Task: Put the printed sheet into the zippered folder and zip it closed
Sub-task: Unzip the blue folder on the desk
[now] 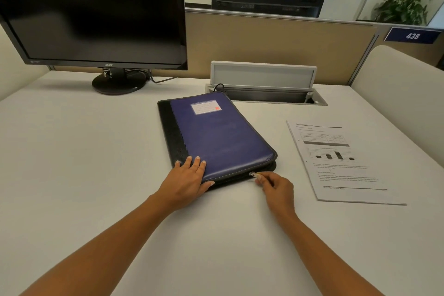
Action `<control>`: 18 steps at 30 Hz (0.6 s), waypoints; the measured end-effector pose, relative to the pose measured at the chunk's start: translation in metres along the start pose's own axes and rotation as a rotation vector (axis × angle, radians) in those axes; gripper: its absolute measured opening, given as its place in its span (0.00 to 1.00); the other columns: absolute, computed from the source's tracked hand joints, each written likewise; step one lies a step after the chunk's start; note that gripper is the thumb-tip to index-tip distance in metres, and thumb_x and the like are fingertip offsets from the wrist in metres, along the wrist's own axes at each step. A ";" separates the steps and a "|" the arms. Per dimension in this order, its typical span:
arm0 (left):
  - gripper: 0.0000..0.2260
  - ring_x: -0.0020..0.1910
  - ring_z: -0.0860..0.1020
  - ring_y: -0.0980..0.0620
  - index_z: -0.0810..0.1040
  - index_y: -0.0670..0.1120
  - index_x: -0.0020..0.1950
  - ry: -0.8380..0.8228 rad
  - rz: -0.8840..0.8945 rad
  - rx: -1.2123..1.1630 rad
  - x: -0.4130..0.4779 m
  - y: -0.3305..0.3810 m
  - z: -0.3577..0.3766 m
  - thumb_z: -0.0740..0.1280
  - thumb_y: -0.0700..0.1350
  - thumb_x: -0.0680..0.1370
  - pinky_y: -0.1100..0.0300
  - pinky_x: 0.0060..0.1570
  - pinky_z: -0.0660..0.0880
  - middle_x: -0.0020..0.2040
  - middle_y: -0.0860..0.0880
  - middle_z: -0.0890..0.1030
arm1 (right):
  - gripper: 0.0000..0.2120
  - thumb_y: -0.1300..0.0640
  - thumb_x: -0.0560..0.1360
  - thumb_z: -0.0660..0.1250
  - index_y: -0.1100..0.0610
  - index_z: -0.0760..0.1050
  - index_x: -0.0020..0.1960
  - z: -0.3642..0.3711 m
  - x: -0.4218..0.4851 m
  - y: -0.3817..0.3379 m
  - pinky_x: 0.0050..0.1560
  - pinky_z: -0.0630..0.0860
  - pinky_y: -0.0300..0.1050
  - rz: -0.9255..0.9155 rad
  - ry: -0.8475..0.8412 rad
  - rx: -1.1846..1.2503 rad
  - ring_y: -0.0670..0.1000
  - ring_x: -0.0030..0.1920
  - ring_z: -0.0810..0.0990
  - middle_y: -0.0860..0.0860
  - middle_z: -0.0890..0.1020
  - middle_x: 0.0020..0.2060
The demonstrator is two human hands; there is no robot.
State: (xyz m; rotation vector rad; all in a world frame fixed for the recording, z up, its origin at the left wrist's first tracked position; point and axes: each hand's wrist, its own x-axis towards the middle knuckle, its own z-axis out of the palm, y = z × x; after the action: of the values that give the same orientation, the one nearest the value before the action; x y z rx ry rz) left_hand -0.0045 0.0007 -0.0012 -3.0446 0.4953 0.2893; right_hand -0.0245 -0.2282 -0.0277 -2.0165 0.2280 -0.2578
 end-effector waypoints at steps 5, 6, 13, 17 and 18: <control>0.31 0.75 0.50 0.43 0.48 0.44 0.75 0.002 0.001 -0.001 0.002 0.004 -0.001 0.45 0.61 0.78 0.47 0.72 0.51 0.76 0.43 0.52 | 0.07 0.58 0.75 0.65 0.57 0.81 0.48 0.013 -0.012 -0.007 0.48 0.77 0.42 -0.036 -0.098 0.003 0.47 0.42 0.80 0.49 0.83 0.38; 0.31 0.75 0.51 0.43 0.48 0.44 0.75 0.000 0.001 -0.002 0.002 0.004 -0.002 0.45 0.61 0.78 0.47 0.72 0.51 0.76 0.43 0.52 | 0.06 0.58 0.75 0.66 0.56 0.81 0.48 0.015 -0.014 -0.008 0.47 0.76 0.41 -0.043 -0.117 0.005 0.47 0.41 0.80 0.48 0.83 0.37; 0.30 0.75 0.50 0.42 0.47 0.44 0.75 -0.013 0.005 -0.023 0.002 0.006 -0.003 0.46 0.61 0.78 0.46 0.72 0.50 0.76 0.43 0.51 | 0.07 0.57 0.75 0.65 0.55 0.81 0.49 0.036 -0.029 -0.021 0.44 0.73 0.33 -0.123 -0.318 -0.031 0.39 0.38 0.79 0.48 0.84 0.38; 0.30 0.75 0.48 0.43 0.46 0.44 0.75 -0.025 0.017 -0.034 0.001 0.003 -0.002 0.46 0.60 0.79 0.46 0.72 0.48 0.77 0.43 0.50 | 0.08 0.55 0.74 0.66 0.55 0.81 0.50 0.040 -0.030 -0.024 0.47 0.75 0.36 -0.114 -0.351 -0.052 0.44 0.41 0.81 0.50 0.85 0.41; 0.30 0.75 0.48 0.43 0.46 0.44 0.75 -0.028 0.023 -0.033 0.001 0.001 -0.002 0.46 0.60 0.79 0.46 0.72 0.48 0.77 0.43 0.49 | 0.08 0.54 0.74 0.67 0.54 0.81 0.50 0.040 -0.031 -0.025 0.47 0.75 0.37 -0.109 -0.352 -0.061 0.45 0.42 0.81 0.50 0.85 0.41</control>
State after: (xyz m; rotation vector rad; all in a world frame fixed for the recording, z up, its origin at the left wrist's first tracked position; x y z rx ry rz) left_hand -0.0038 -0.0008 0.0006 -3.0635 0.5290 0.3438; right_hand -0.0418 -0.1745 -0.0254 -2.0988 -0.0967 0.0389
